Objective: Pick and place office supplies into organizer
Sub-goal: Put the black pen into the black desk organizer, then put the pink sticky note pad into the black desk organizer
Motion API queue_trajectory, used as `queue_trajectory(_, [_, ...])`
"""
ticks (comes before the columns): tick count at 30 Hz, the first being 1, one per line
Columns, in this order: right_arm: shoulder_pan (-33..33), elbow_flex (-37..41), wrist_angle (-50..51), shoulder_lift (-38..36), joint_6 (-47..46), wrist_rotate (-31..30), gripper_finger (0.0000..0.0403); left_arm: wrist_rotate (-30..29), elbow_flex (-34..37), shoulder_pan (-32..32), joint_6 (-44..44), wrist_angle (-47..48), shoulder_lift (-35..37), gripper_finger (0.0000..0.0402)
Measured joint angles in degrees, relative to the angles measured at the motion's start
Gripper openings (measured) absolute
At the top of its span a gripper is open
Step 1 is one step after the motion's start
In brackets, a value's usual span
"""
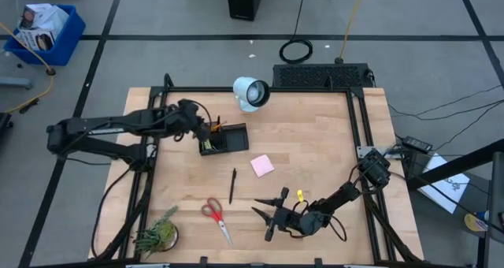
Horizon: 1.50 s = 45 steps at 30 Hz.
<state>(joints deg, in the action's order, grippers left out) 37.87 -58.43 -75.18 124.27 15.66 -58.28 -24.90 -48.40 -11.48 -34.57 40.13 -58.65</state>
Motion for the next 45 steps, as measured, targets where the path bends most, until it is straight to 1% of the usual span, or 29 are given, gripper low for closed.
queue_trajectory(6, [0.0, 0.0, 0.0, 0.0, -0.2, 0.0, 0.0116, 2.9, 0.0, -1.7, 1.5, -2.1, -5.1, 0.003])
queue_trajectory(12, [0.0, 0.0, 0.2, 0.0, -0.2, 0.0, 0.0116, 3.4, 0.0, -1.7, -0.1, -3.9, -8.9, 0.0035])
queue_trajectory(15, [0.0, 0.0, 0.3, 0.0, -0.2, 0.0, 0.0116, 5.5, 0.0, -1.7, -0.1, -3.8, -10.9, 0.0053])
queue_trajectory(20, [0.0, 0.0, 0.4, 0.0, -0.2, 0.0, 0.0116, 5.8, 0.0, -1.7, -1.7, -3.5, -12.8, 0.0108])
queue_trajectory(25, [0.0, 0.0, 0.4, 0.0, -0.2, 0.0, 0.0116, 5.6, 0.0, -0.9, -1.0, -3.7, -11.7, 0.0159])
queue_trajectory(29, [0.0, 0.0, 0.5, 0.0, -1.4, 0.0, 0.0116, 5.2, 0.0, 0.6, -0.4, -4.1, -9.1, 0.0183])
queue_trajectory(31, [0.0, 0.0, 0.5, 0.0, -1.4, 0.0, 0.0116, 5.0, 0.0, 1.4, -0.2, -4.4, -7.4, 0.0189])
queue_trajectory(37, [0.0, 0.0, 1.3, 0.0, -2.4, -0.2, 0.0116, 0.5, 0.0, 4.4, 0.2, -4.4, -1.5, 0.0191])
queue_trajectory(40, [0.5, 0.0, 4.7, -0.2, 2.3, -0.7, 0.0116, -1.7, 0.0, 7.1, 0.6, -5.6, 1.0, 0.0187])
queue_trajectory(41, [0.8, -0.1, 6.5, -0.4, 3.7, -2.3, 0.0116, -2.0, 0.0, 8.1, 1.0, -6.0, 1.4, 0.0187])
queue_trajectory(43, [1.3, -0.3, 11.8, -1.5, 5.6, -7.5, 0.0116, -2.0, 0.0, 10.4, 1.1, -7.5, 2.1, 0.0187])
queue_trajectory(45, [1.4, -0.7, 19.5, -3.1, 7.6, -10.4, 0.0117, -2.1, 0.0, 12.6, 1.1, -8.4, 2.3, 0.0187])
